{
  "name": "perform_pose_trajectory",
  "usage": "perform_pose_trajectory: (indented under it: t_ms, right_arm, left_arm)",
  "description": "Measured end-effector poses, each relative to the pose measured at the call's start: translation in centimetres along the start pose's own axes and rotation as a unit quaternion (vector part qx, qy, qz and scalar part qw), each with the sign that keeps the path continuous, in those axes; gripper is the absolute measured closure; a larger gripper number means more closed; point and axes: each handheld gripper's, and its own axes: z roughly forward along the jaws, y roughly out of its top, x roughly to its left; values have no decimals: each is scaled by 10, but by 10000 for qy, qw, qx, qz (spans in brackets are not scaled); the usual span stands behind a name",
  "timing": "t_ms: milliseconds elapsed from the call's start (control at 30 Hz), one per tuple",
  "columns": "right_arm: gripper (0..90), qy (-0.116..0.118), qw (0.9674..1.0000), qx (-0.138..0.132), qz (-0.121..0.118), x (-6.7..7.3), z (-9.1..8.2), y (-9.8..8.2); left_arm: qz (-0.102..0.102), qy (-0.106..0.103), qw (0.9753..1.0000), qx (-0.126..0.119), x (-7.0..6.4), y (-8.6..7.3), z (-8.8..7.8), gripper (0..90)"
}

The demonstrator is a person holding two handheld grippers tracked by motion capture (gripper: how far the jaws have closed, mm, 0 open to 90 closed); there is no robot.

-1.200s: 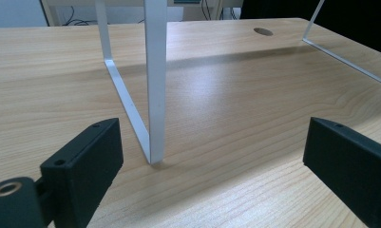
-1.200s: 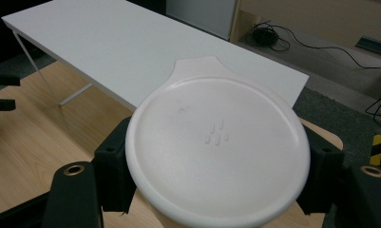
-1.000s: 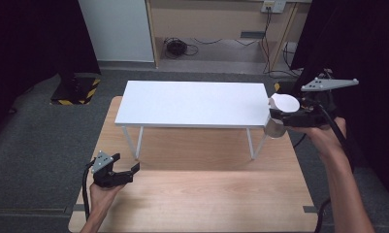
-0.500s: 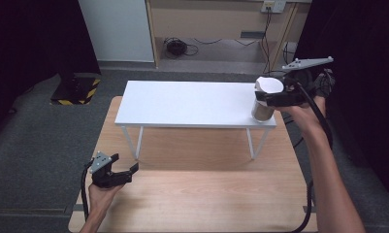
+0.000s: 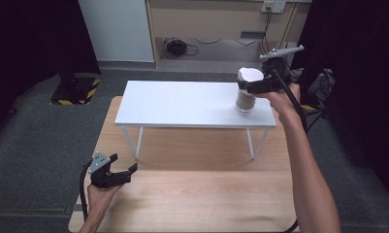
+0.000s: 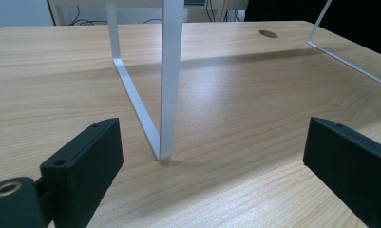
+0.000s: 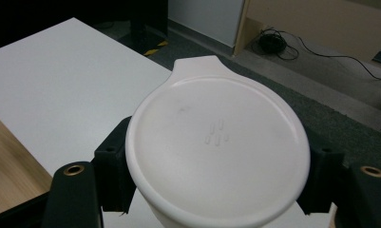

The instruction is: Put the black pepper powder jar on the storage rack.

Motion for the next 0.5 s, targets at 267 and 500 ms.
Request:
perform_pose_trajectory:
  t_ms: [267,500]
  right_arm:
    - [307,-23,10000,75,42,2,22,0]
    - [307,-41,9999,27,140,-2,30,4]
  left_arm:
    - [-16,24,10000,-7,0,-1,-1,52]
    - [-9,25,10000,5,-1,0,-1,52]
